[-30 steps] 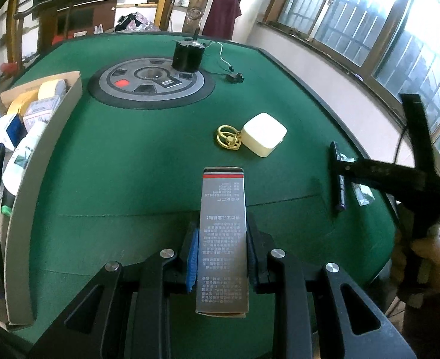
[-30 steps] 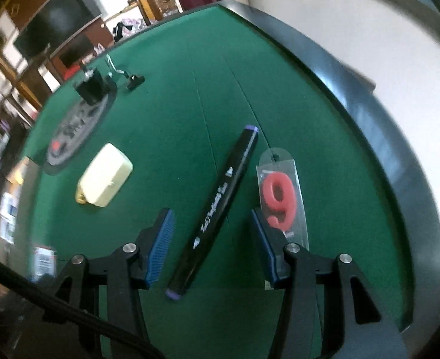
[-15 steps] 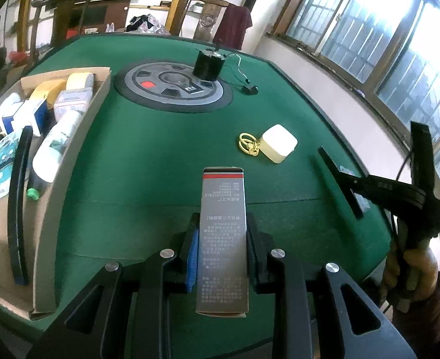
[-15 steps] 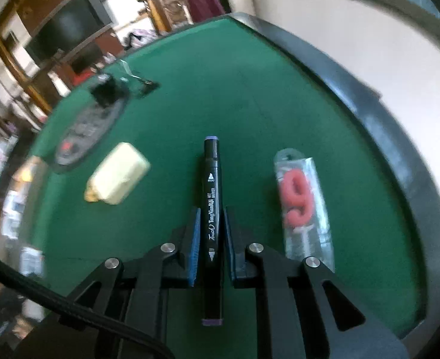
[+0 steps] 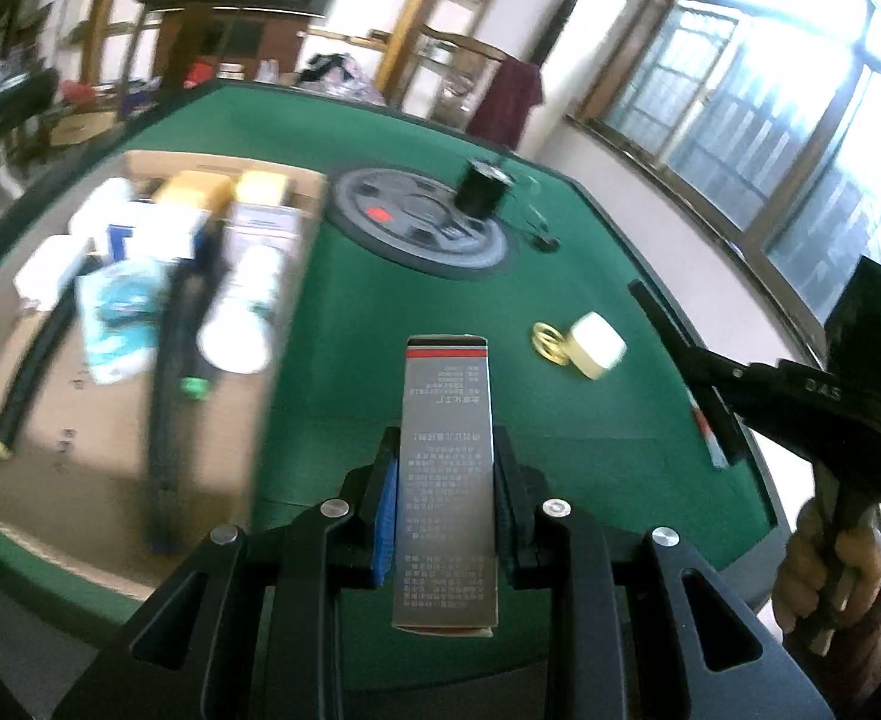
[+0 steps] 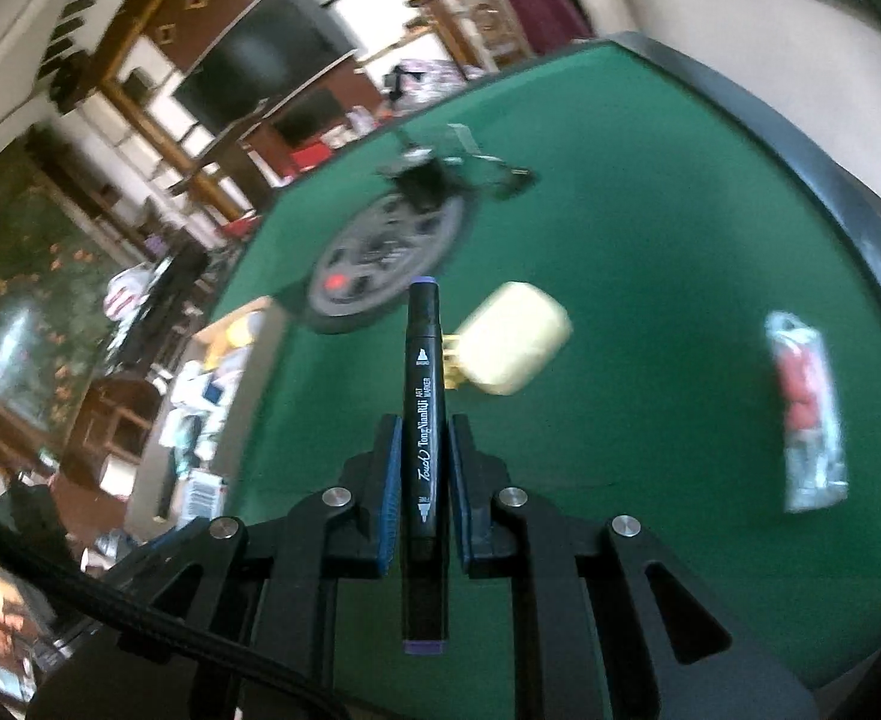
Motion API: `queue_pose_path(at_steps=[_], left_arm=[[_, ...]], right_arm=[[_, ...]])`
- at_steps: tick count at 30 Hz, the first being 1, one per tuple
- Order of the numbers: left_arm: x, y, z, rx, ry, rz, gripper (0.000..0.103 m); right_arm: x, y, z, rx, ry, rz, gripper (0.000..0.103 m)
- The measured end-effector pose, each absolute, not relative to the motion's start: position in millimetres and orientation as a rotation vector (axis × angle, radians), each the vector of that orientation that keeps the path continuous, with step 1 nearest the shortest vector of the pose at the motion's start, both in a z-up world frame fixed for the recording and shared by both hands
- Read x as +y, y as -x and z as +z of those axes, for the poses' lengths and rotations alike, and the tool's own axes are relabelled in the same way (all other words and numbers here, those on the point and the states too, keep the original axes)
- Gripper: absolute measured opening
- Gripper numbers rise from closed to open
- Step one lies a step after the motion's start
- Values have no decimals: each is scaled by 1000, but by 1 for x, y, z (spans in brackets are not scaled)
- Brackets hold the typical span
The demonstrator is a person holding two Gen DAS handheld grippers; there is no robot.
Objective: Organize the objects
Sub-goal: 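Carry the white box and black marker over the cardboard box with both tools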
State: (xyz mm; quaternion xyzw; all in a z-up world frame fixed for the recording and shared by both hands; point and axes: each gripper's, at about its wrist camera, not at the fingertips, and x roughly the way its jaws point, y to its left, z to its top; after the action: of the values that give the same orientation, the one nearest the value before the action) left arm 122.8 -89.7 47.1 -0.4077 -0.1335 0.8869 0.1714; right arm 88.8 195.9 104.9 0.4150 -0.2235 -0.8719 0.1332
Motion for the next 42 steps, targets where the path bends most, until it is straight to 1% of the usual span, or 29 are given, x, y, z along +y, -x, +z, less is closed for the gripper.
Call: queue_pose_path(at_steps=[8, 16, 26, 42], left_arm=[[-174, -111, 45, -503, 1169, 2732, 22], [-218, -103, 22, -580, 1239, 2792, 23], [-241, -97, 11, -527, 1275, 2825, 23], [-251, -98, 13, -449, 1272, 2912, 23]], right_arm=[[117, -67, 110, -533, -1198, -2401, 12], [32, -49, 99, -431, -1238, -2249, 13], [-46, -36, 73, -351, -1313, -2128, 13], [-78, -33, 56, -275, -1377, -2103, 13]])
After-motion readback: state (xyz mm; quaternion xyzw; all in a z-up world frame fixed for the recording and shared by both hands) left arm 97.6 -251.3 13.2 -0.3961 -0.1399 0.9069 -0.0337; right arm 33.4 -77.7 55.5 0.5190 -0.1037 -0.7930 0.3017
